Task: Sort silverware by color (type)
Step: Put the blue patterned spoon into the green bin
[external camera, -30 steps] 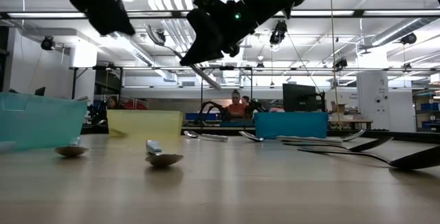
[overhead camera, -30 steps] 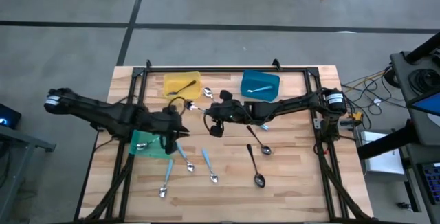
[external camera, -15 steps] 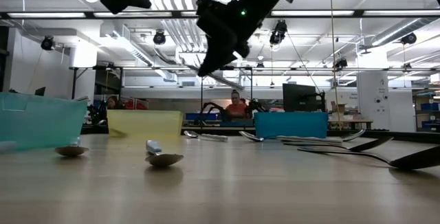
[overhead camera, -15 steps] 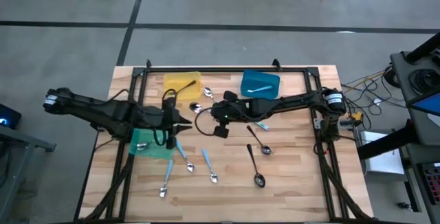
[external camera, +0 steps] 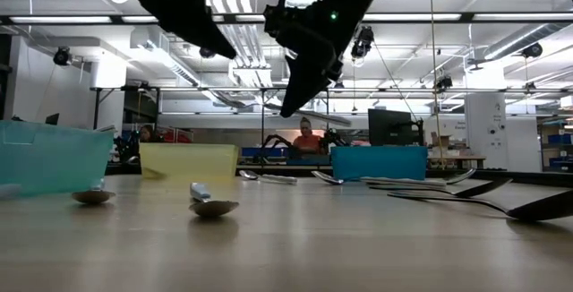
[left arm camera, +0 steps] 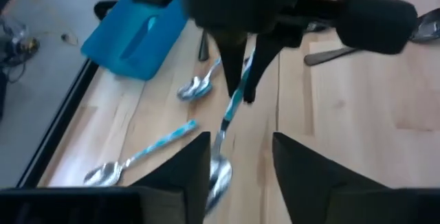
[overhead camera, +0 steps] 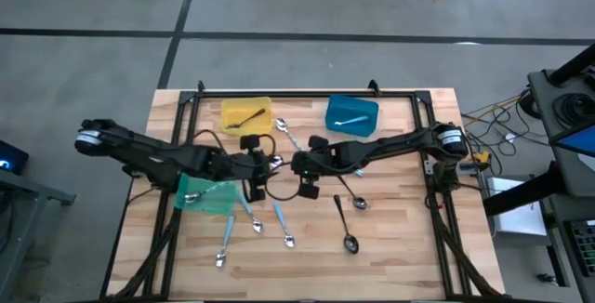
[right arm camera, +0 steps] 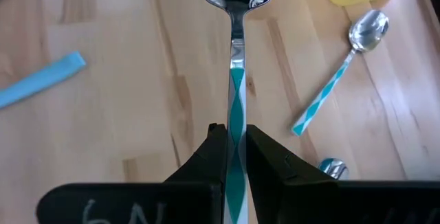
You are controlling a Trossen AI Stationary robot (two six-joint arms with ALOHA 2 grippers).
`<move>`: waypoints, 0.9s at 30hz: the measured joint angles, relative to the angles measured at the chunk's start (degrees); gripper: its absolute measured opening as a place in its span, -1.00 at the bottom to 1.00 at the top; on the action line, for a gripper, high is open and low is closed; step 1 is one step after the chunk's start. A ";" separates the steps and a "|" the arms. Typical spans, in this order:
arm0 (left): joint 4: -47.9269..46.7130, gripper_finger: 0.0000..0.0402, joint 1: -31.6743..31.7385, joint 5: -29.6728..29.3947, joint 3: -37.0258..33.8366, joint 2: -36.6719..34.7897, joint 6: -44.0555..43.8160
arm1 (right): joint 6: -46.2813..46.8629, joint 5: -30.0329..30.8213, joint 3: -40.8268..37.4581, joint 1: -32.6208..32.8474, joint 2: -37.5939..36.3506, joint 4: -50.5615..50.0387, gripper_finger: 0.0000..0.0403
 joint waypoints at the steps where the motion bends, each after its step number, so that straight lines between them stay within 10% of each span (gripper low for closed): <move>1: 1.75 -0.26 0.03 0.10 0.01 1.14 1.03 | 0.06 -0.01 0.00 0.06 0.01 -0.17 -0.88; 27: 18.61 -0.17 4.90 2.83 0.04 18.66 15.08 | -0.08 -1.95 -0.17 0.22 0.01 -2.81 -0.88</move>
